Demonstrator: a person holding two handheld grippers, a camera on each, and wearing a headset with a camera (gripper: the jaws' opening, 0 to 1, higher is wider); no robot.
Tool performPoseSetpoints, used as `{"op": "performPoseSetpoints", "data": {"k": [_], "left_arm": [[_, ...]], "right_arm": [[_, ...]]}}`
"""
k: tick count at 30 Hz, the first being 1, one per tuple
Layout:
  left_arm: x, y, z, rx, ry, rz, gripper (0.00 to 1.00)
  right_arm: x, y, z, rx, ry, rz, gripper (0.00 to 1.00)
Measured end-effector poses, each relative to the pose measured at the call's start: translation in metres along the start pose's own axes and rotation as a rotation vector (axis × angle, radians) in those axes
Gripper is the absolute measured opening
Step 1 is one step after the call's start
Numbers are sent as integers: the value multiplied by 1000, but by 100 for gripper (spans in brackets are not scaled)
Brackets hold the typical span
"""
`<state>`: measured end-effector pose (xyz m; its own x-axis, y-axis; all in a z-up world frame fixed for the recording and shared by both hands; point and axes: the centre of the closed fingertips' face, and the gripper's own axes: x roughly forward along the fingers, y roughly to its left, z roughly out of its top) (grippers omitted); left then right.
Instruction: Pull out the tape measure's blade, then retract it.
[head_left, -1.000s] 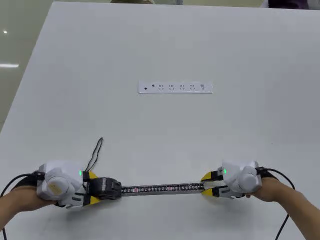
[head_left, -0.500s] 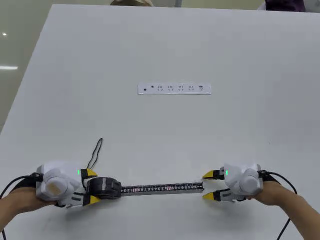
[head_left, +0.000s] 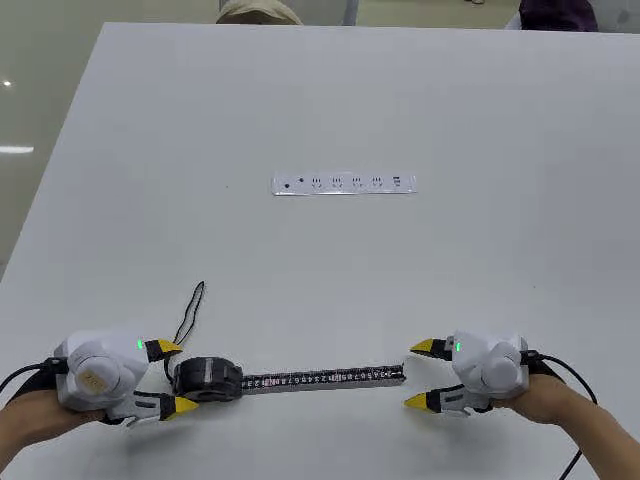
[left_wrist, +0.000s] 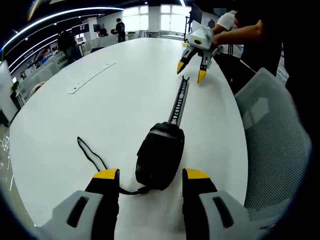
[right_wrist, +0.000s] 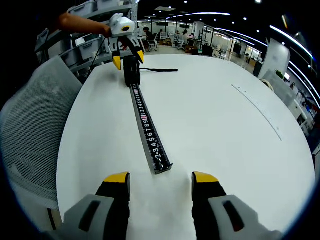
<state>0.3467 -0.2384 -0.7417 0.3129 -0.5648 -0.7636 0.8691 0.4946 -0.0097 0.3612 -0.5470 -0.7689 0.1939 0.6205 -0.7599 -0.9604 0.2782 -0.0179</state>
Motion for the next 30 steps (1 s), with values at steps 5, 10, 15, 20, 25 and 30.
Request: {"op": "performPoseSetpoints", "data": {"k": [5,10,15,20,25,30], "left_arm": [[-4,-4,-9,-35,5,43,53],[-10,-9,-13,-90,-9,83,57],[-15,-16,-12,-136,-37,117,64],[-21,-21,-16,-190,-48,149,69],[-26,-30,-16,-241,-66,180,73],[-33,-36,-11,-273,-97,221,81]], "right_arm": [[-4,3,2,56,-17,-31,57],[-8,4,6,111,-44,-74,64],[-13,6,7,155,-63,-115,71],[-17,10,9,192,-88,-158,75],[-23,16,9,219,-99,-197,79],[-31,22,14,245,-112,-233,81]]}}
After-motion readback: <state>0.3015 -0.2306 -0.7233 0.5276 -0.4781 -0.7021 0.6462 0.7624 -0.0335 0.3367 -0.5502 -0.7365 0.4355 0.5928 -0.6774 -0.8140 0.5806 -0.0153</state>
